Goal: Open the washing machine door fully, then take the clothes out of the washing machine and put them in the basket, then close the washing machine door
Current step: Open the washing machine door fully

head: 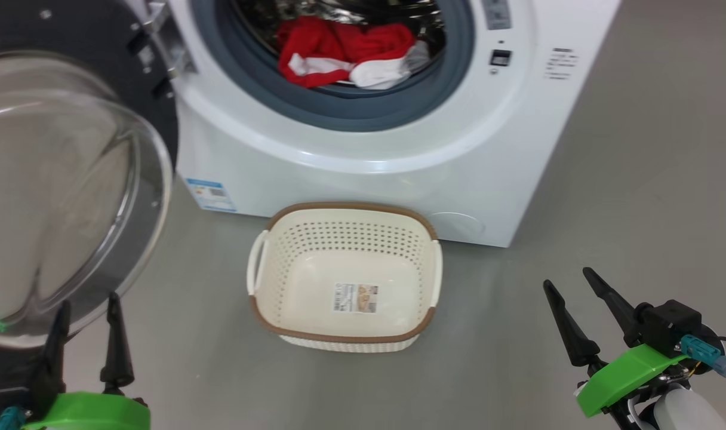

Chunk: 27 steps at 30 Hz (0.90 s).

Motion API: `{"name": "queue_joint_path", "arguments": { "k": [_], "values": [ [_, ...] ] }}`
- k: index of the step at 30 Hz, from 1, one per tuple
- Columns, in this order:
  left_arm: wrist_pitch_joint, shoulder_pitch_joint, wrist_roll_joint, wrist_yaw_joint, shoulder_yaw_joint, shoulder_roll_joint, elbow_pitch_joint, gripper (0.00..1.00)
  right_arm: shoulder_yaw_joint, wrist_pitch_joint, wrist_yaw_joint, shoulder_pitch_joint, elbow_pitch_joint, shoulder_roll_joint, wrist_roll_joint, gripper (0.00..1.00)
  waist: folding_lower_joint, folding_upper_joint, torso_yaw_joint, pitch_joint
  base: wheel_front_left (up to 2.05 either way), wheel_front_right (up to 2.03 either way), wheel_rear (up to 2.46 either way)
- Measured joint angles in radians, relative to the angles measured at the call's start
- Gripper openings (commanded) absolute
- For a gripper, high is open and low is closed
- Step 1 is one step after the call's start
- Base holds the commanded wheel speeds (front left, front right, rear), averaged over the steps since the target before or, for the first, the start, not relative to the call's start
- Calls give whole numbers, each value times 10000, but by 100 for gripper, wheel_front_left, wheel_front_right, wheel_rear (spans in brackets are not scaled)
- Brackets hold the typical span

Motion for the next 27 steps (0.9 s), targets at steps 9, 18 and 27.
{"name": "queue_joint_path", "arguments": {
  "k": [9, 18, 27],
  "values": [
    [0, 389, -757, 0, -1143, 336, -650, 100, -322, 0, 0, 58, -100, 140, -4, 100, 0, 0, -1032, -4, 0, 0, 0],
    [0, 738, -1051, 0, -1542, 581, -825, 100, -537, 0, 0, 239, -209, 313, -4, 100, 0, 0, -2043, -22, 0, 0, 0],
    [0, 794, -1139, 0, -1728, 650, -903, 100, -821, 0, 0, 469, -274, 341, -21, 100, 0, 0, -2700, -123, 0, 0, 0]
  ]
}}
